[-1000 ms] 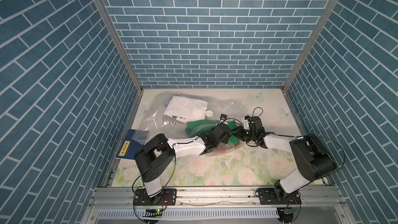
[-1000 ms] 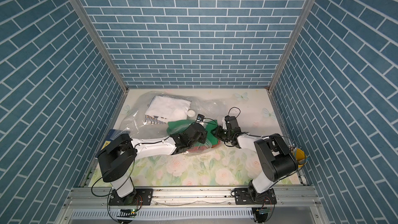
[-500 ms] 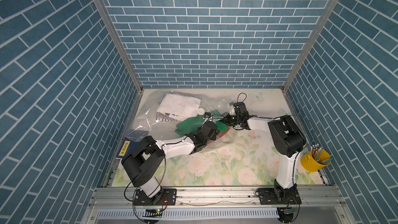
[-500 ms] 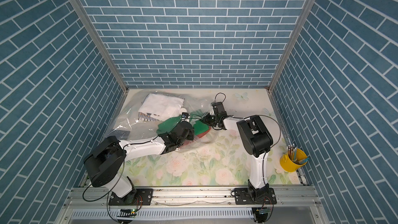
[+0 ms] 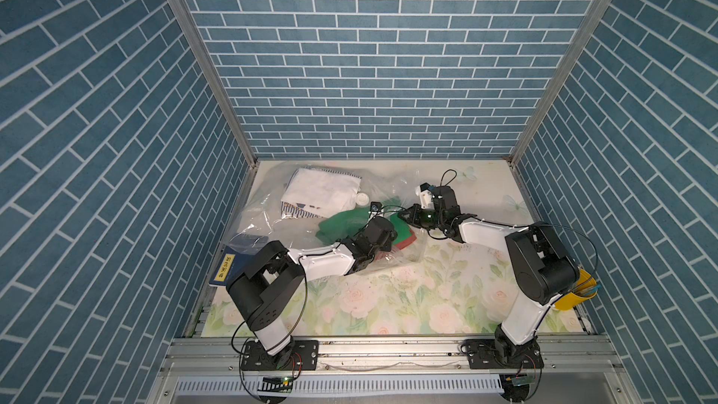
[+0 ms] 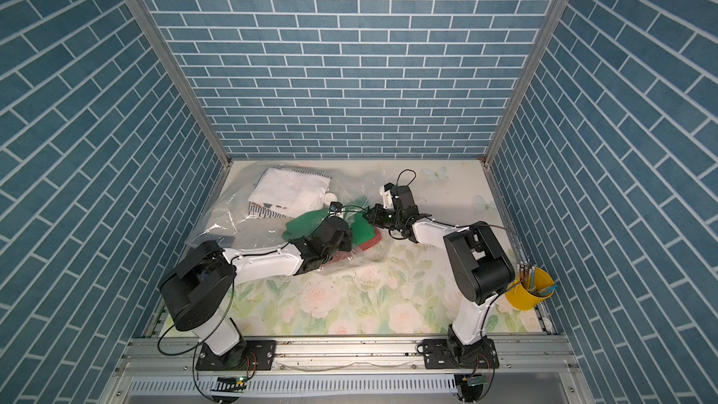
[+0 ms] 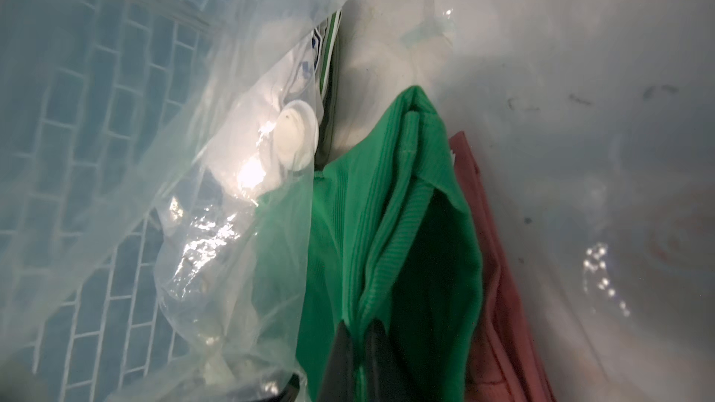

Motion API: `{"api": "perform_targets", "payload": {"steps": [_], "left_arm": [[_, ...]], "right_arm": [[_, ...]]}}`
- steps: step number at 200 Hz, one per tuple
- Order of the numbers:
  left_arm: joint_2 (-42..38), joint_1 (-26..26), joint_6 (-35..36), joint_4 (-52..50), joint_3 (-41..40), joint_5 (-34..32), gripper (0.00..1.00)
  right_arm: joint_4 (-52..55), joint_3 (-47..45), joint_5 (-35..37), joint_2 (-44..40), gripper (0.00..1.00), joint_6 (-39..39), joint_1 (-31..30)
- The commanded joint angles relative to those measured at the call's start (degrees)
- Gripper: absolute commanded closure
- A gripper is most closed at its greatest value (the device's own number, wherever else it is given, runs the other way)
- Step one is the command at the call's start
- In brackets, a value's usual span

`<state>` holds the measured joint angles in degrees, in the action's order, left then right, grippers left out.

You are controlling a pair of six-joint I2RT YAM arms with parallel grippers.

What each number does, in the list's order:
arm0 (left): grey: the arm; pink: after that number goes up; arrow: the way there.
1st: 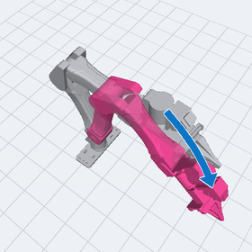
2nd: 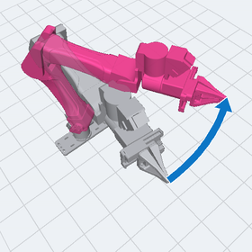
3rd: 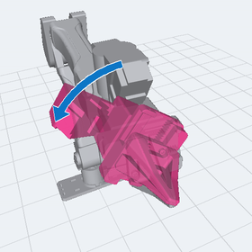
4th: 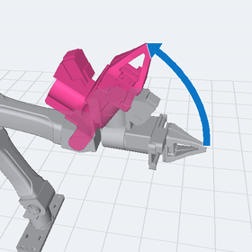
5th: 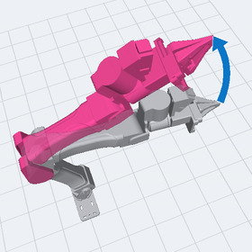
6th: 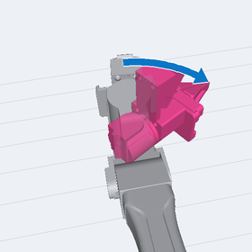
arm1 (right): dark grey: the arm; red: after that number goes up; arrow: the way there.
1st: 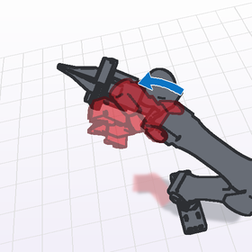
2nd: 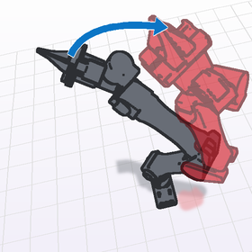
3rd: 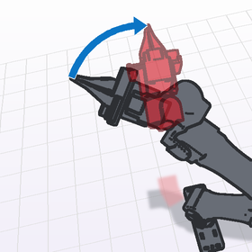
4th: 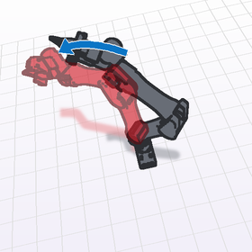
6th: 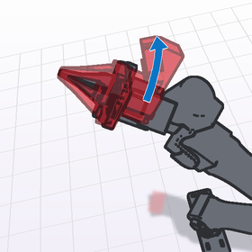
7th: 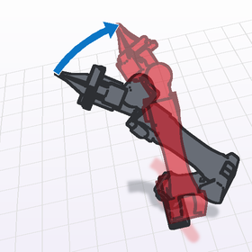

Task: Take the tank top out of the vacuum bag
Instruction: Take out the tank top from the vacuum bag.

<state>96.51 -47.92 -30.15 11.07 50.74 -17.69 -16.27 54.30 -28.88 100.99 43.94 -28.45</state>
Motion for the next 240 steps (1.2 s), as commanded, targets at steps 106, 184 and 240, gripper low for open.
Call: {"api": "perform_targets", "payload": {"steps": [106, 184, 240], "left_arm": [[-0.3, 0.5, -1.3, -1.5, 0.0, -0.8, 0.98], [0.0, 0.5, -1.4, -1.3, 0.4, 0.5, 0.98], [-1.1, 0.5, -1.1, -1.4, -0.9, 0.7, 0.98]], "right_arm": [[5.7, -11.6, 14.8, -18.7, 1.00, 2.1, 0.6], [-0.6, -14.0, 6.4, -14.9, 0.28, 3.6, 3.2], [-6.6, -18.7, 2.7, -14.3, 0.32, 9.2, 3.9]]}}
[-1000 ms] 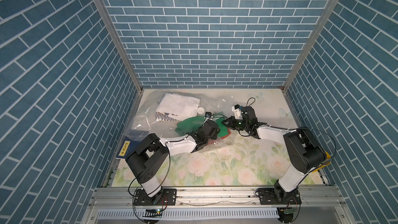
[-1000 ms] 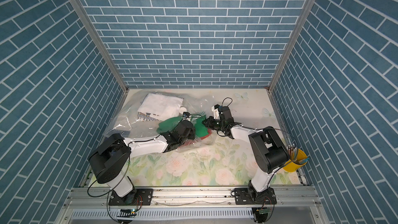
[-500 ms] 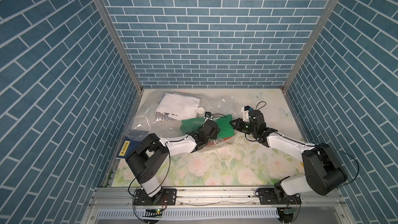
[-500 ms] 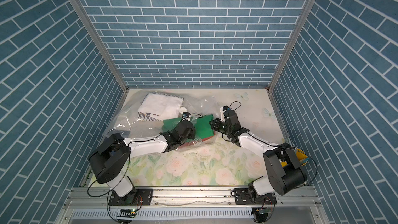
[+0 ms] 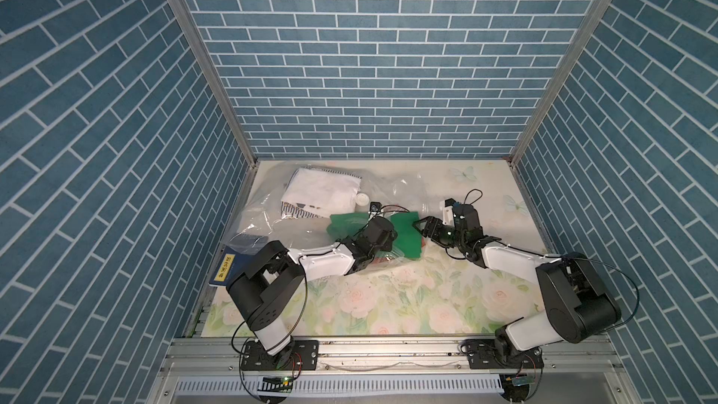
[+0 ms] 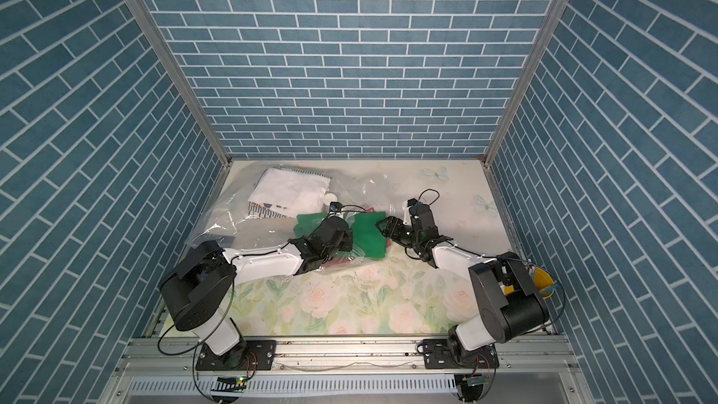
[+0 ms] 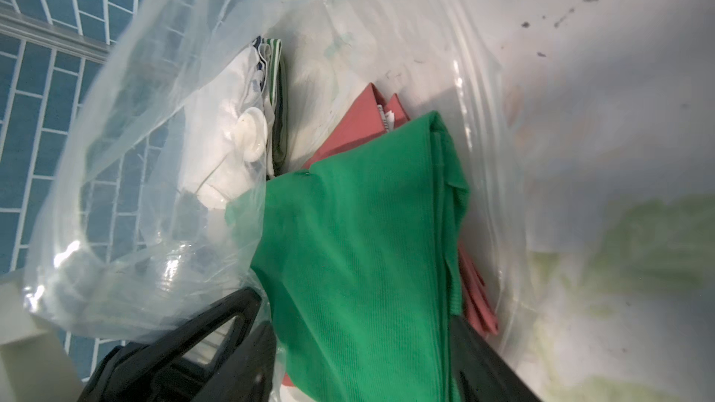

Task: Take the tank top out of the vacuum bag
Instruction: Take out the tank top from the vacuum bag.

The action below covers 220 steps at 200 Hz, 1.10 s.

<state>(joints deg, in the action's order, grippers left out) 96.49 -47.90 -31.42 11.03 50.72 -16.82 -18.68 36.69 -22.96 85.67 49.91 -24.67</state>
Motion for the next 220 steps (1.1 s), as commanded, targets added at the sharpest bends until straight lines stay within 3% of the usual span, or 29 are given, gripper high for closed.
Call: {"api": "perform_targets", "payload": {"steps": [1, 138, 182, 220], "left_arm": [[-1.1, 0.4, 0.1, -1.4, -0.9, -0.1, 0.98], [-1.9, 0.6, 0.0, -1.0, -2.1, 0.1, 0.98], [-1.4, 0.6, 0.1, -1.0, -1.8, 0.1, 0.97], [-1.5, 0.6, 0.0, -0.8, -1.9, 0.0, 0.97]], "right_arm": [[-4.2, -1.1, -3.2, 1.0, 0.32, 3.3, 0.1], [-9.9, -0.4, -8.4, 10.0, 0.29, 3.3, -0.2], [-13.7, 4.1, -15.0, 9.2, 0.47, 3.2, -2.3], [-13.1, 5.7, -14.1, 7.8, 0.52, 3.0, -4.4]]}}
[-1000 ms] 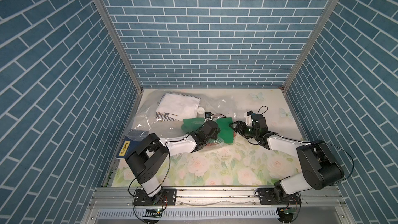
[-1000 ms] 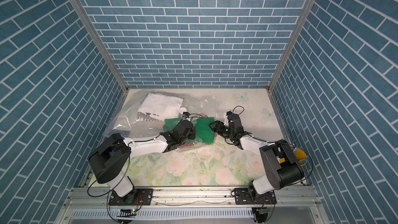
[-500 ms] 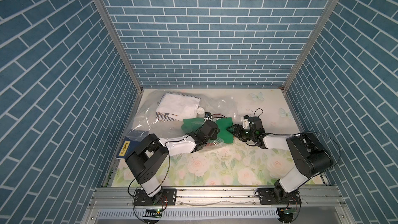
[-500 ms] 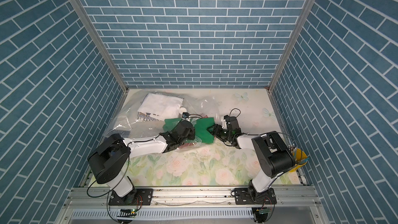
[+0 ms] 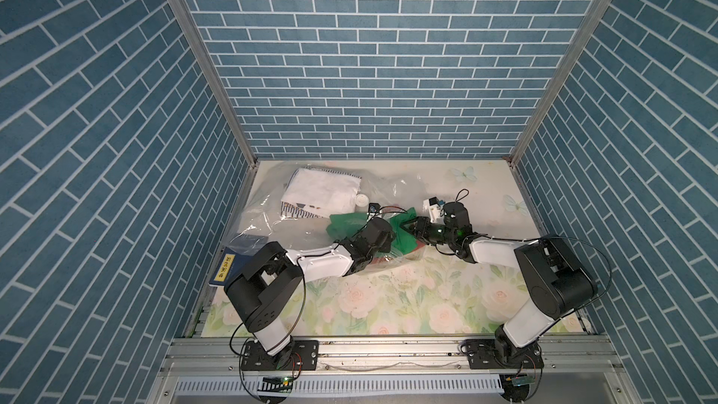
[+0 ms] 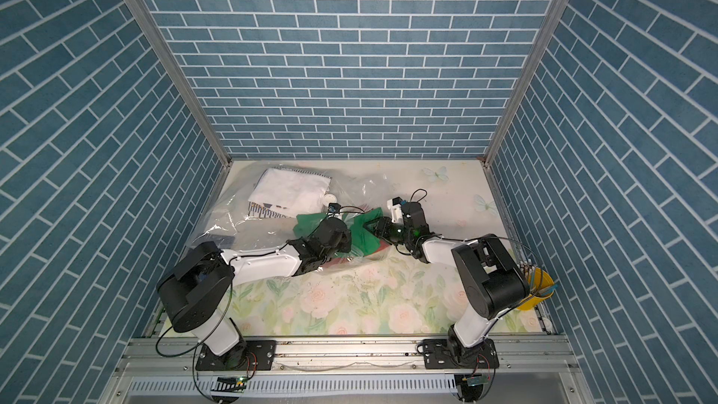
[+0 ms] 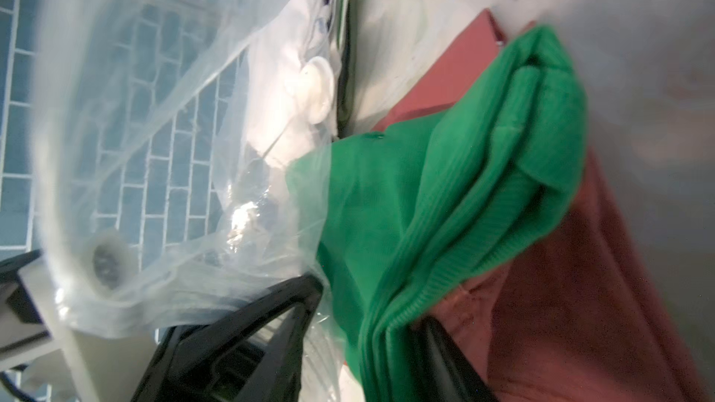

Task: Take the tank top out of the vacuum bag
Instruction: Take out the tank top from the vacuum bag.

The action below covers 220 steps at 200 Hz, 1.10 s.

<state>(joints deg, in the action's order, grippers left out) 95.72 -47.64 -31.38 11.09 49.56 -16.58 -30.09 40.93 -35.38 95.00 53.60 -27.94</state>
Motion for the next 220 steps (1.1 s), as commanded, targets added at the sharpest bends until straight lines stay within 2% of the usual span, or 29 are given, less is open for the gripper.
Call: {"api": "perform_targets", "payload": {"steps": [1, 8, 21, 38, 65, 82, 110, 121, 145, 157, 169, 192, 193, 197, 207, 214, 220], "left_arm": [[-0.7, 0.4, -0.1, -0.9, -0.7, -0.2, 0.97], [-0.7, 0.4, -0.2, -0.9, -0.8, -0.2, 0.97], [-0.6, 0.4, -0.3, -0.7, -0.8, -0.1, 0.97], [-0.5, 0.4, -0.4, -0.5, -0.6, 0.1, 0.97], [-0.4, 0.4, -0.3, -0.9, -0.3, -0.1, 0.97], [-0.6, 0.4, -0.4, -0.9, -0.4, 0.0, 0.97], [-0.6, 0.4, -0.5, -1.0, -0.5, 0.0, 0.97], [-0.5, 0.4, -0.6, -0.9, -0.4, 0.0, 0.97], [-0.4, 0.4, -0.6, -1.1, -0.2, 0.2, 0.97], [-0.4, 0.4, -0.6, -1.2, -0.2, 0.1, 0.97], [-0.6, 0.4, -0.7, -1.1, -0.5, 0.0, 0.97], [-1.0, 0.4, -1.2, -0.7, -0.9, -0.2, 0.97], [-1.0, 0.4, -1.2, -0.7, -0.9, -0.2, 0.97], [-1.1, 0.4, -1.1, -0.6, -1.0, -0.2, 0.97], [-1.2, 0.4, -1.1, -0.6, -0.8, -0.4, 0.97], [-1.2, 0.4, -1.0, -0.5, -0.7, -0.5, 0.97], [-1.1, 0.4, -0.8, -0.4, -0.4, -0.4, 0.97]], "right_arm": [[-1.6, 1.5, -1.8, -1.6, 0.52, -0.7, -1.2], [-1.7, 1.9, -2.2, -1.2, 0.51, -1.5, -1.2], [1.0, 3.1, -2.2, 0.1, 0.41, -3.7, -1.2], [7.5, 4.7, 1.6, 2.0, 0.30, -6.7, -1.1], [11.1, 5.0, 6.4, 4.4, 0.20, -5.9, -0.9], [10.1, 5.0, 6.5, 6.2, 0.15, -5.5, -1.0], [8.4, 6.1, 4.9, 8.9, 0.15, -5.4, -1.0], [7.0, 6.6, 3.6, 9.1, 0.21, -5.3, -1.1], [3.9, 7.6, 0.3, 7.7, 0.44, -5.4, -1.6], [3.7, 7.8, -0.3, 6.4, 0.67, -5.9, -1.6], [5.8, 7.8, 1.1, 5.0, 1.00, -7.2, -1.7], [10.5, 7.4, 5.2, 4.3, 1.00, -10.4, -1.6], [10.6, 7.3, 5.2, 4.4, 1.00, -10.4, -1.5], [10.7, 7.3, 5.3, 4.8, 0.88, -10.4, -1.6], [9.8, 6.9, 5.6, 6.0, 0.55, -10.4, -1.6], [8.8, 6.9, 5.6, 7.0, 0.42, -9.9, -1.8], [7.9, 6.9, 5.5, 7.9, 0.39, -9.5, -1.8]]}}
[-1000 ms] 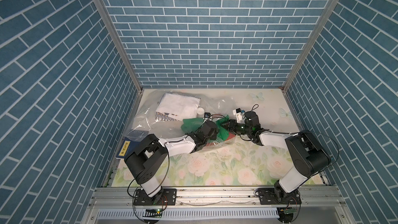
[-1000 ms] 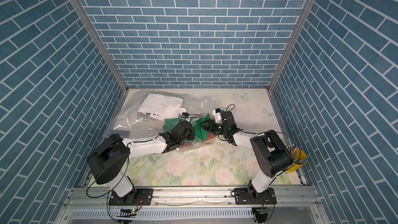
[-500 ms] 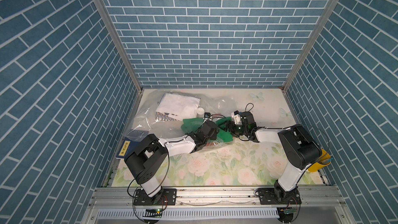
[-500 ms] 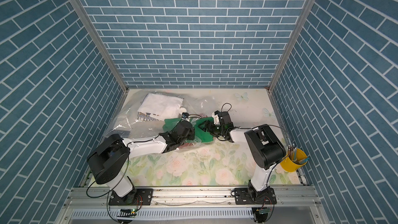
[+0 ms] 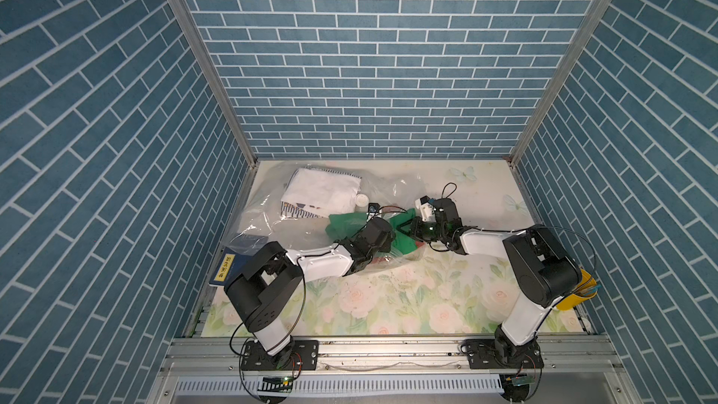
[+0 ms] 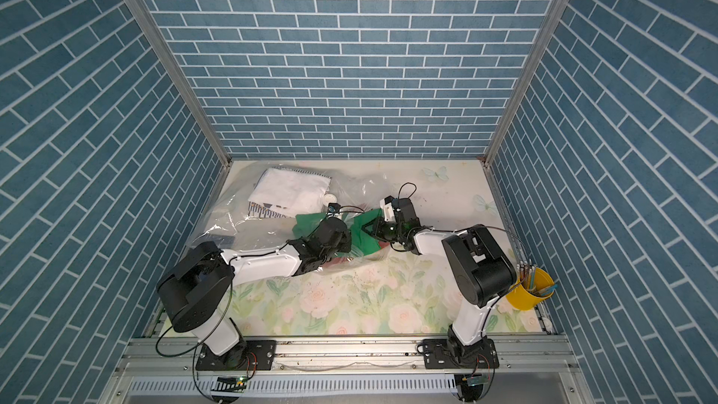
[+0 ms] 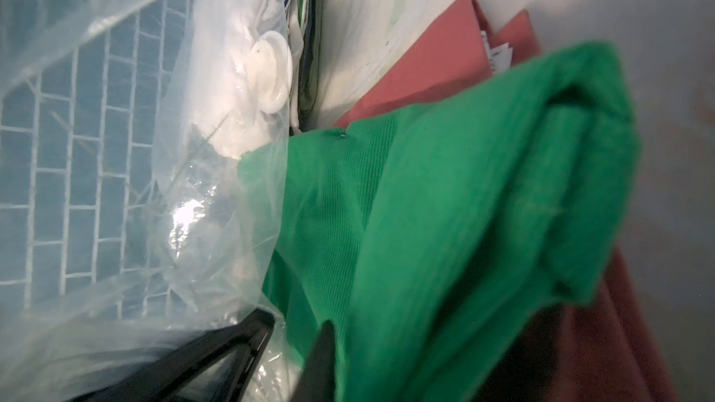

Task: Take the tank top out of the vacuum bag
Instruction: Take out the tank top from the vacuum bag.

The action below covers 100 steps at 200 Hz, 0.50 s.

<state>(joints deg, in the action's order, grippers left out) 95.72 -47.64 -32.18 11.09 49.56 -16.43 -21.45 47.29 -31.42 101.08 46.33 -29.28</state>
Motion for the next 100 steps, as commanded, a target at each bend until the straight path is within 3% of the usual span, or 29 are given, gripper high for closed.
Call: {"api": "perform_targets", "payload": {"steps": [1, 11, 22, 28, 100], "left_arm": [[-1.1, 0.5, 0.0, -0.4, -0.4, -0.5, 0.97], [-0.9, 0.6, 0.0, -0.3, 0.0, -0.5, 0.97], [-0.5, 0.6, 0.3, -0.4, 0.4, -0.3, 0.97], [-0.2, 0.6, 0.4, -0.4, 0.7, -0.2, 0.97], [1.2, 3.0, -3.6, -3.9, 1.5, 0.3, 0.97]], "right_arm": [[-0.9, 0.6, 1.5, 2.0, 0.39, -2.2, -0.4], [-1.9, 1.3, 1.1, 3.3, 0.50, -1.5, -0.5], [-1.9, 2.5, 1.4, 3.6, 0.85, -1.1, -0.6], [-1.6, 3.0, 1.8, 3.1, 1.00, -1.1, -0.8], [10.8, 3.2, 8.4, -14.4, 1.00, -4.8, -0.6]]}}
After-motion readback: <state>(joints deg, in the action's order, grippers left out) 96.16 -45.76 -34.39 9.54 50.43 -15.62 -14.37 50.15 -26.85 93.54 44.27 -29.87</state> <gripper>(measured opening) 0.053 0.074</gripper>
